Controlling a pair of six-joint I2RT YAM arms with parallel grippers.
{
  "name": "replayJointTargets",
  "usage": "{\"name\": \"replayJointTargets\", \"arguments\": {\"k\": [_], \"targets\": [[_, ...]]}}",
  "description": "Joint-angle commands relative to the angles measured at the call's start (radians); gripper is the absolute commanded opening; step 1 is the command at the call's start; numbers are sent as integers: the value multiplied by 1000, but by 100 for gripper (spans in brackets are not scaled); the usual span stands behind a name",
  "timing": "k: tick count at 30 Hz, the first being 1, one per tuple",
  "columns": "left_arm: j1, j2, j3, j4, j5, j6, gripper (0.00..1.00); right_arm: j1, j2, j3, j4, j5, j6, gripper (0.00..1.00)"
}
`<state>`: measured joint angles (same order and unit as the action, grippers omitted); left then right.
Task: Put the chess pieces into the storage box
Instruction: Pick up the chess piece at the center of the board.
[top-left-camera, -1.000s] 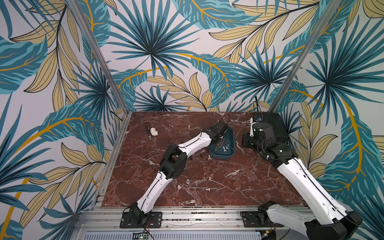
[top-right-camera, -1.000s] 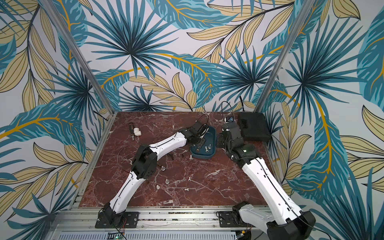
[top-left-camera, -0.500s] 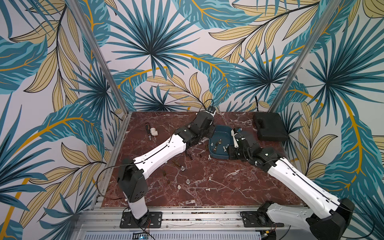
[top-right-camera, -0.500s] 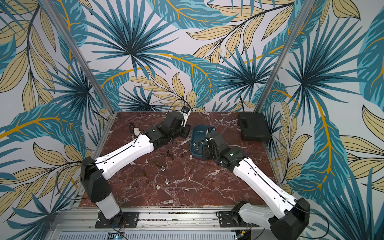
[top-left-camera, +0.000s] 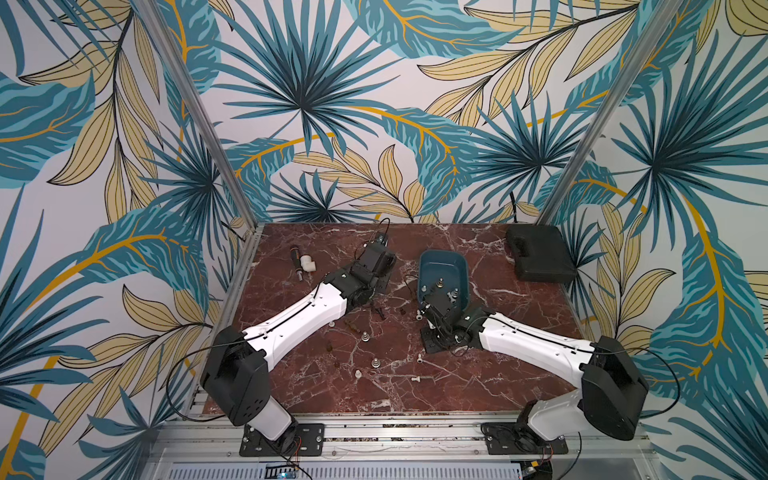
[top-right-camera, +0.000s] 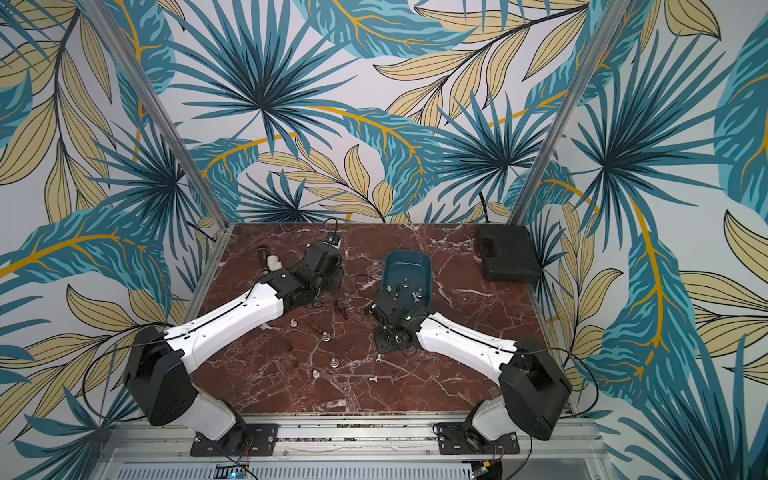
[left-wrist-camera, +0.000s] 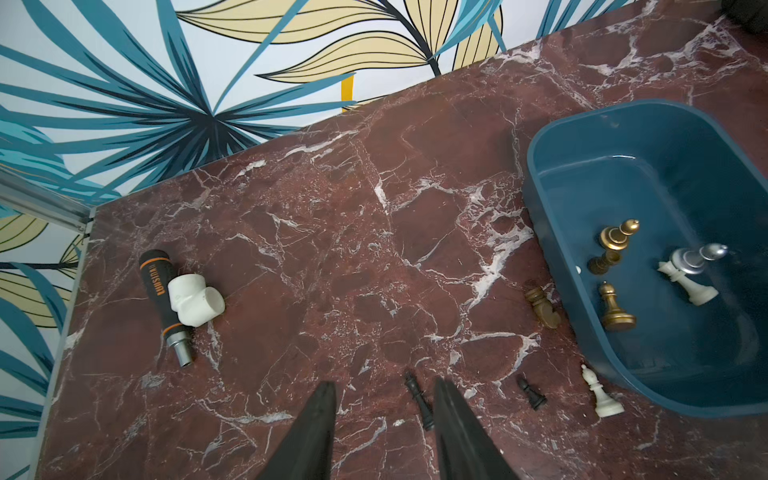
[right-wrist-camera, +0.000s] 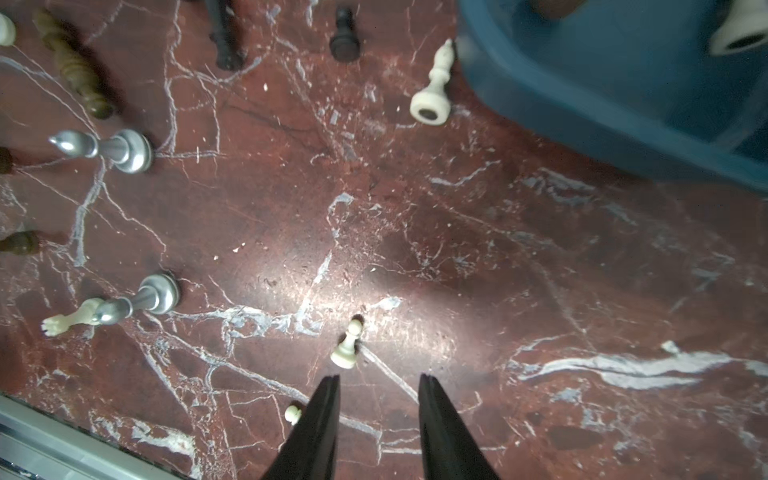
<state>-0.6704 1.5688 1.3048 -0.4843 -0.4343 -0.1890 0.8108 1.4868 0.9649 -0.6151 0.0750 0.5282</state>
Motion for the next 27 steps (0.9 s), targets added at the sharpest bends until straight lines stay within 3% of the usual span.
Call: {"name": "replayJointTargets", "arguments": {"k": [1, 17, 27], "targets": [[2, -24, 12, 13, -17, -4, 43, 36, 44, -24, 21, -24, 43, 37], [3, -23, 19, 8, -26, 11, 43, 57, 231, 6, 60, -55, 62, 35], [4, -13, 12, 21, -13, 5, 43, 57, 230, 14, 36, -47, 46, 23]]}}
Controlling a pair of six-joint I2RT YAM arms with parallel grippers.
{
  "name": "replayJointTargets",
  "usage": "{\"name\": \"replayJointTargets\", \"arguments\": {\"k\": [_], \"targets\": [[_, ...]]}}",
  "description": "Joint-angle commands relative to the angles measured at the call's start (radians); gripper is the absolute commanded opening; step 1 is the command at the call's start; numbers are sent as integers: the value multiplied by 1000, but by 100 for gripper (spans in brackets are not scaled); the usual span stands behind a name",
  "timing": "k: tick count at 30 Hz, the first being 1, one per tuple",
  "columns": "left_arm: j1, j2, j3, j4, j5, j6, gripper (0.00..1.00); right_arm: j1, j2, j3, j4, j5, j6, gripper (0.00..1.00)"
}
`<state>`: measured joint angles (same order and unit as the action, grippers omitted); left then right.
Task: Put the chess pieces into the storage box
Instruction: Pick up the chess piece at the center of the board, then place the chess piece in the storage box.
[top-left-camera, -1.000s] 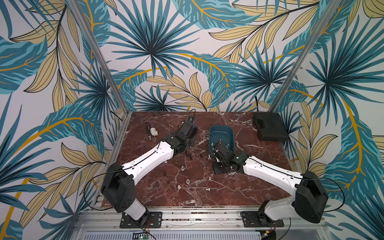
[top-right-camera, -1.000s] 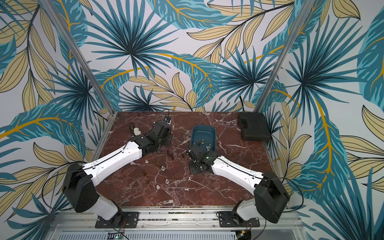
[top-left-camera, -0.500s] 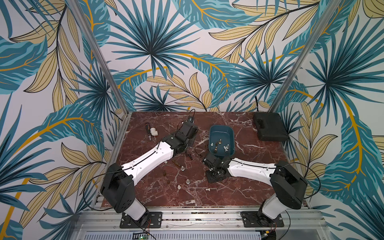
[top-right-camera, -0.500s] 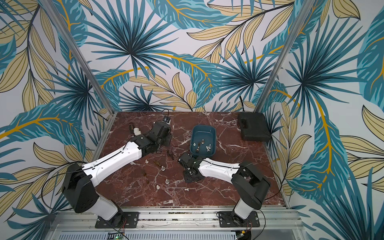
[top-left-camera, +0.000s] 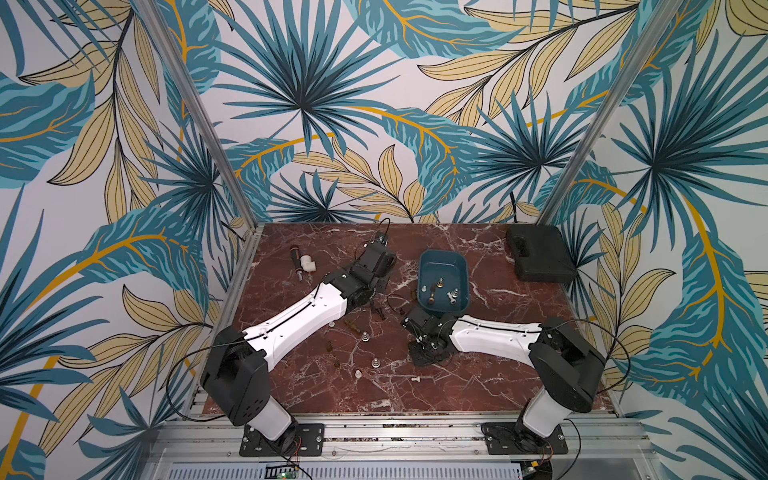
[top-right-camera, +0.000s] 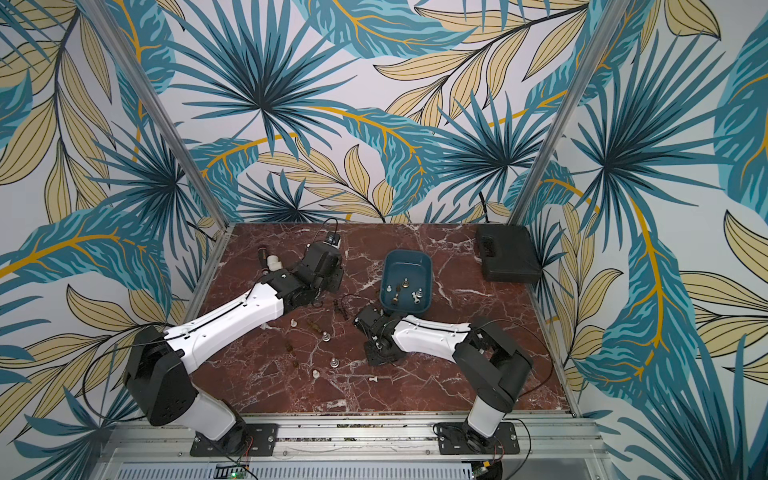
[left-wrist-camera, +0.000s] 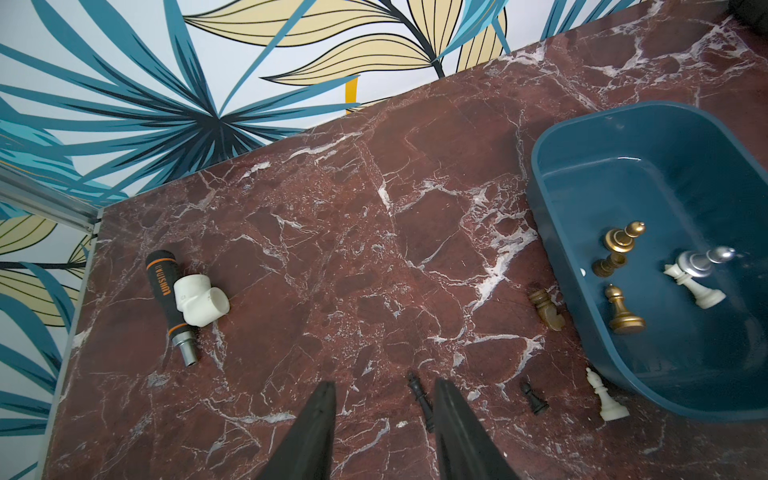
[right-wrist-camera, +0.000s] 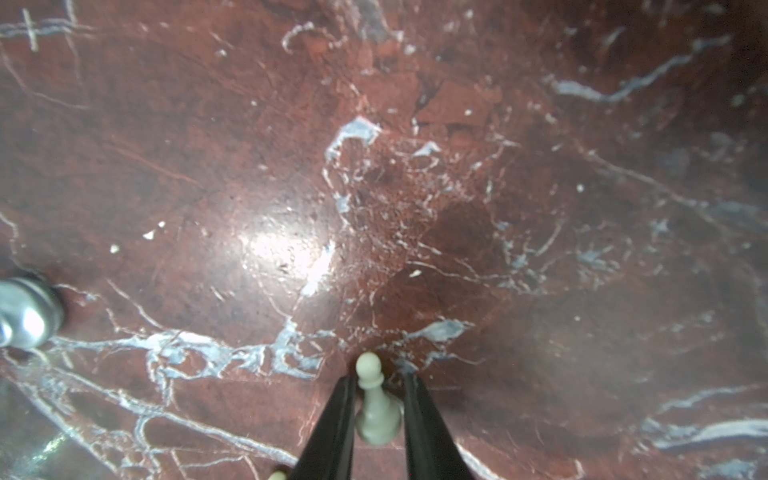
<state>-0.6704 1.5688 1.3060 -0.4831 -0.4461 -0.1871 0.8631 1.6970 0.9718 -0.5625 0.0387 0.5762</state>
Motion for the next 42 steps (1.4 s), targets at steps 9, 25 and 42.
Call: {"name": "replayJointTargets", "arguments": {"k": [9, 25, 42], "targets": [[3, 0, 27, 24, 31, 1, 43, 7, -132, 119, -122, 62, -61, 13], [4, 13, 0, -37, 172, -31, 43, -392, 120, 562, -191, 158, -313, 13], [-4, 214, 129, -169, 404, -77, 42, -566, 478, 847, -225, 127, -320, 19]]}}
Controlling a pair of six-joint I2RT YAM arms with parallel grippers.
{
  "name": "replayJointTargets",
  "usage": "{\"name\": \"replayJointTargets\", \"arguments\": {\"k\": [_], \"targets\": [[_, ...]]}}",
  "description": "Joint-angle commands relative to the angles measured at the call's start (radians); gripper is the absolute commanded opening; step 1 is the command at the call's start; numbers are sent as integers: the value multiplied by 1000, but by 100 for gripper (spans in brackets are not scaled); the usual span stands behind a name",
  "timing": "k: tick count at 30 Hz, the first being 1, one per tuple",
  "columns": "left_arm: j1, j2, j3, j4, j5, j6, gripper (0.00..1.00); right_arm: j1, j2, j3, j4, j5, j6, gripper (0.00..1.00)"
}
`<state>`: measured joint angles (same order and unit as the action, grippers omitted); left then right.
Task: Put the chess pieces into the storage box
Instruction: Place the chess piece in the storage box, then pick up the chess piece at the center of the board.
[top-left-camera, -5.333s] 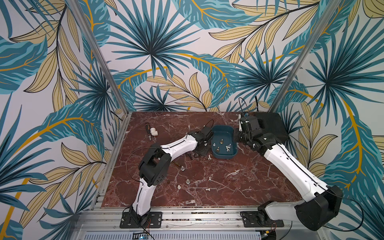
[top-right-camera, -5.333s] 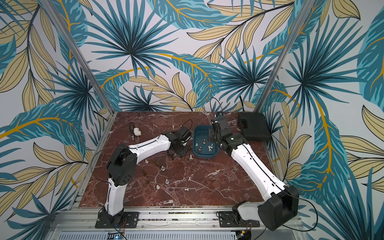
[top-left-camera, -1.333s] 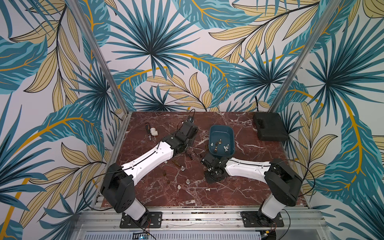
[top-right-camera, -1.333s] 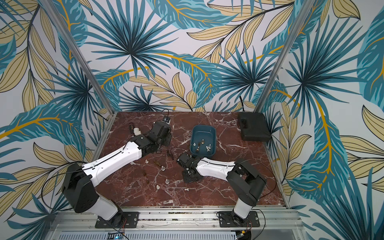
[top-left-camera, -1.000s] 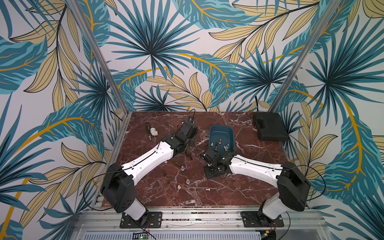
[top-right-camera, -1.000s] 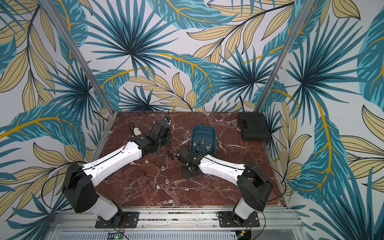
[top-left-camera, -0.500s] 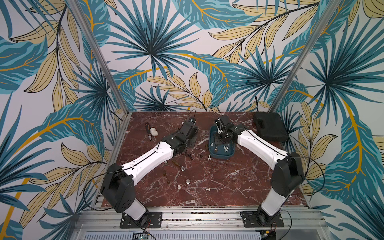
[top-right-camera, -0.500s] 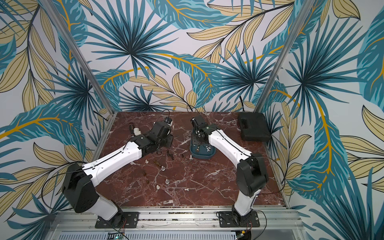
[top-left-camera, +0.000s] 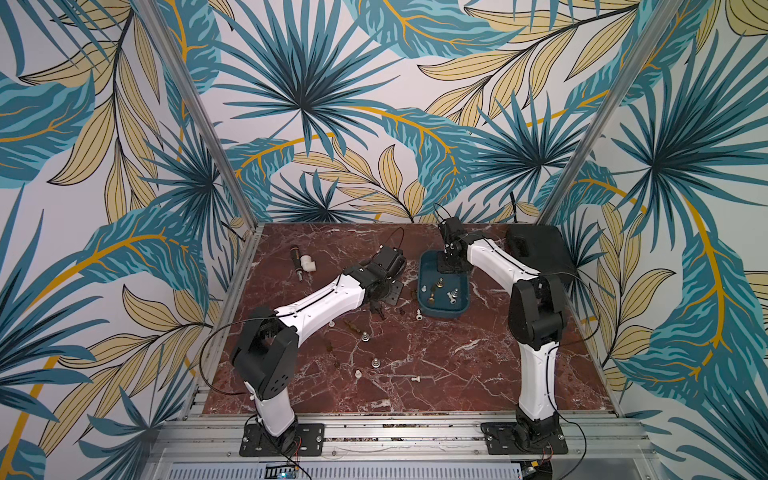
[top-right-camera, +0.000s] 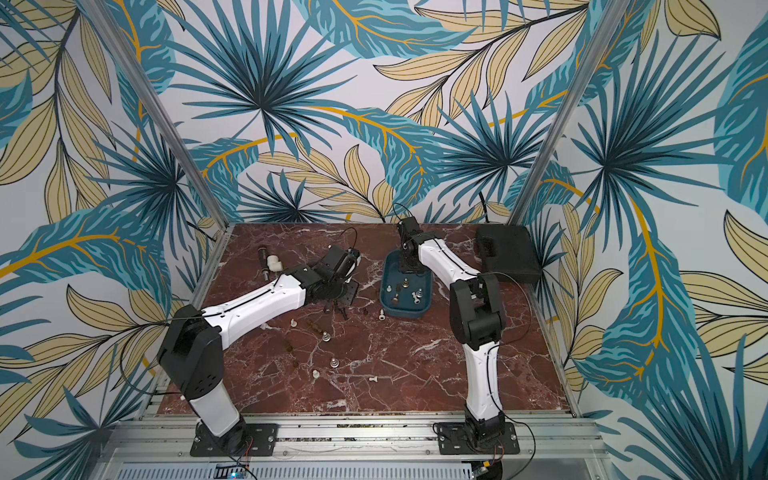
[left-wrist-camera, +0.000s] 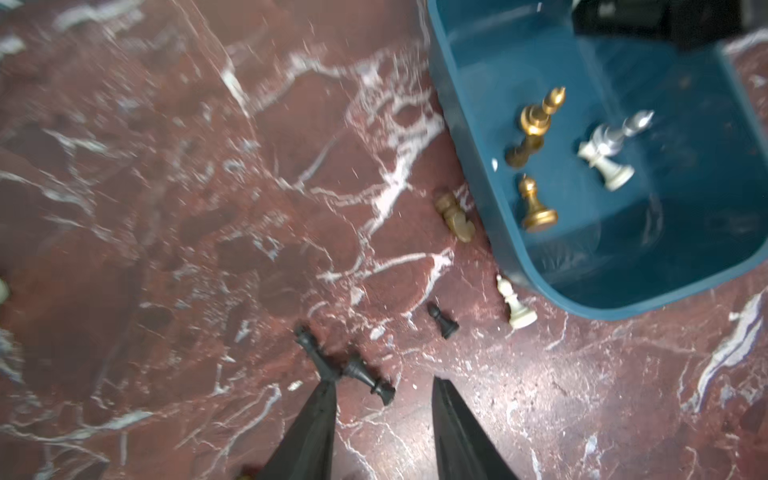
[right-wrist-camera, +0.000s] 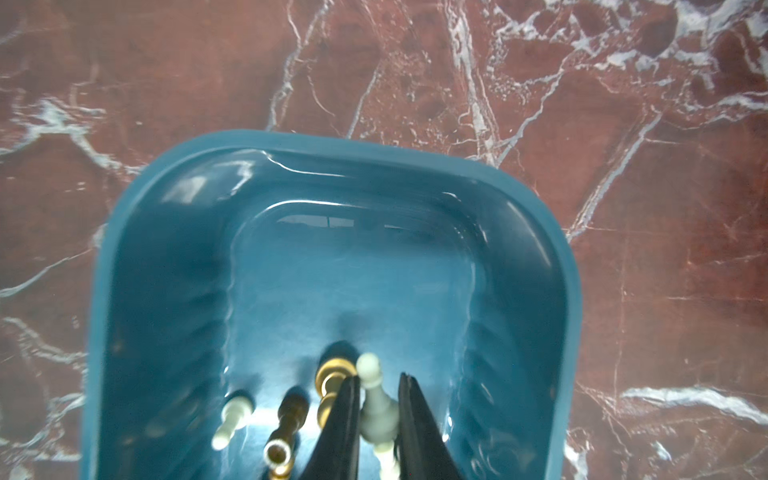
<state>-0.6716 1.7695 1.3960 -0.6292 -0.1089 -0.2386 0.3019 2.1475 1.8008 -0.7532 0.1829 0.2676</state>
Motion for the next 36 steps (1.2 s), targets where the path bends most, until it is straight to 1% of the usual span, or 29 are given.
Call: {"name": "replayJointTargets", "arguments": {"k": [1, 4, 6, 8, 13, 16, 20, 23, 27, 29, 32, 36], "targets": [[-3, 25, 45, -23, 78, -31, 42, -7, 31, 19, -34, -17, -11, 20], [-1, 73, 91, -46, 95, -40, 43, -8, 22, 17, -36, -18, -10, 26], [-1, 109, 129, -61, 105, -45, 43, -8, 11, 17, -35, -25, -8, 28], [-2, 143, 170, -77, 110, -47, 43, -8, -4, 16, -36, -29, -7, 32], [11, 220, 264, -83, 115, -64, 43, -7, -79, -6, -35, -32, -2, 33], [18, 275, 326, -79, 131, -86, 43, -8, -152, -39, -33, -30, 8, 33], [27, 377, 422, -90, 178, -115, 42, -8, -262, -121, 3, -37, 25, 33], [27, 438, 477, -104, 171, -127, 41, -8, -331, -176, 18, -39, 31, 33], [32, 477, 497, -99, 135, -142, 41, -7, -410, -240, 38, -41, 39, 33], [36, 486, 491, -86, 143, -151, 41, -7, -440, -264, 48, -39, 43, 33], [43, 502, 493, -74, 182, -167, 41, -7, -466, -293, 62, -34, 46, 33], [43, 507, 482, -54, 237, -187, 42, -7, -466, -303, 65, -35, 47, 33]]}}
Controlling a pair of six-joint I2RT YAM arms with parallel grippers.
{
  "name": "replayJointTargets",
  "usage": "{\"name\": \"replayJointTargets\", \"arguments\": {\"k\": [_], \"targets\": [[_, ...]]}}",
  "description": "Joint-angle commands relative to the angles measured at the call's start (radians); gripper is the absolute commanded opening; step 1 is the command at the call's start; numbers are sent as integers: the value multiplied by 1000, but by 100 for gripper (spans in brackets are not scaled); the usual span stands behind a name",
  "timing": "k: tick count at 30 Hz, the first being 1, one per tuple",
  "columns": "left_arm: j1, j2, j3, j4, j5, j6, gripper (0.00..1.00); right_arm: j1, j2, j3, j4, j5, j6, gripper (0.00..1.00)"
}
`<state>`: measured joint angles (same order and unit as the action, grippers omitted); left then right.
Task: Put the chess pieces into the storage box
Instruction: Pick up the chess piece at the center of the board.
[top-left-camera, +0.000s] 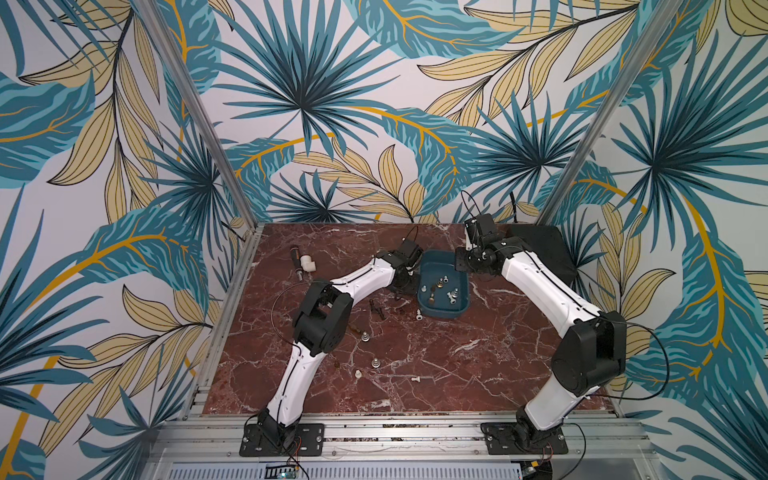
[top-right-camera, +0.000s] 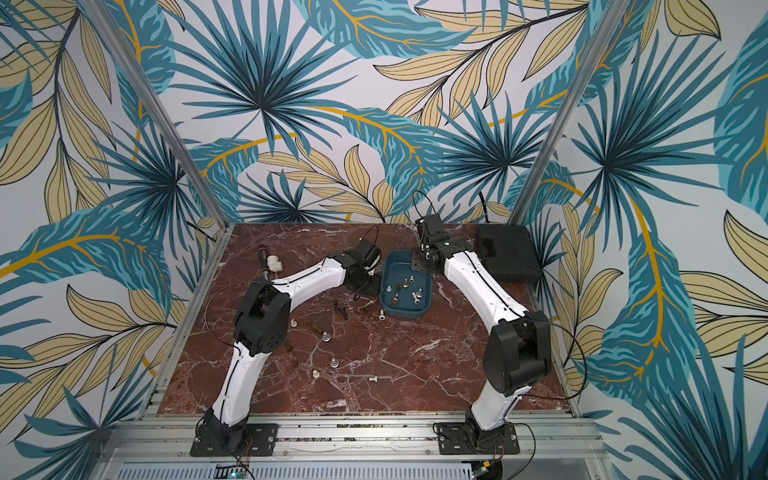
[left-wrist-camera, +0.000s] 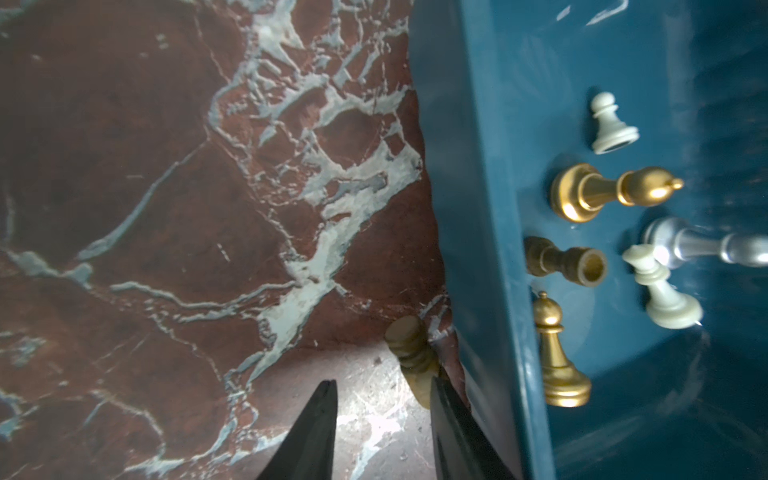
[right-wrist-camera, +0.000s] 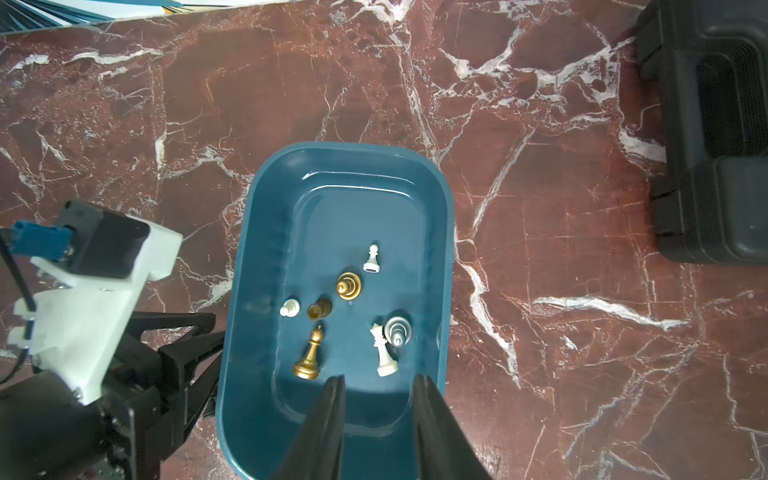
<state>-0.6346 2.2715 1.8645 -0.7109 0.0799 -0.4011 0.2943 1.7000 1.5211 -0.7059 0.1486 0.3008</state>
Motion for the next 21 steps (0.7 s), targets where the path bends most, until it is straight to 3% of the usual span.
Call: {"name": "replayJointTargets", "arguments": {"k": [1, 17, 21], "targets": [[6, 3, 7, 35, 56, -29, 42, -1, -16, -25, 18, -4, 15, 33], [4, 101, 85, -33, 8, 0, 42, 0, -17, -57, 28, -6, 11, 33], [4, 108, 99, -65, -26, 24, 35, 0, -18, -59, 28, -5, 8, 33]]}}
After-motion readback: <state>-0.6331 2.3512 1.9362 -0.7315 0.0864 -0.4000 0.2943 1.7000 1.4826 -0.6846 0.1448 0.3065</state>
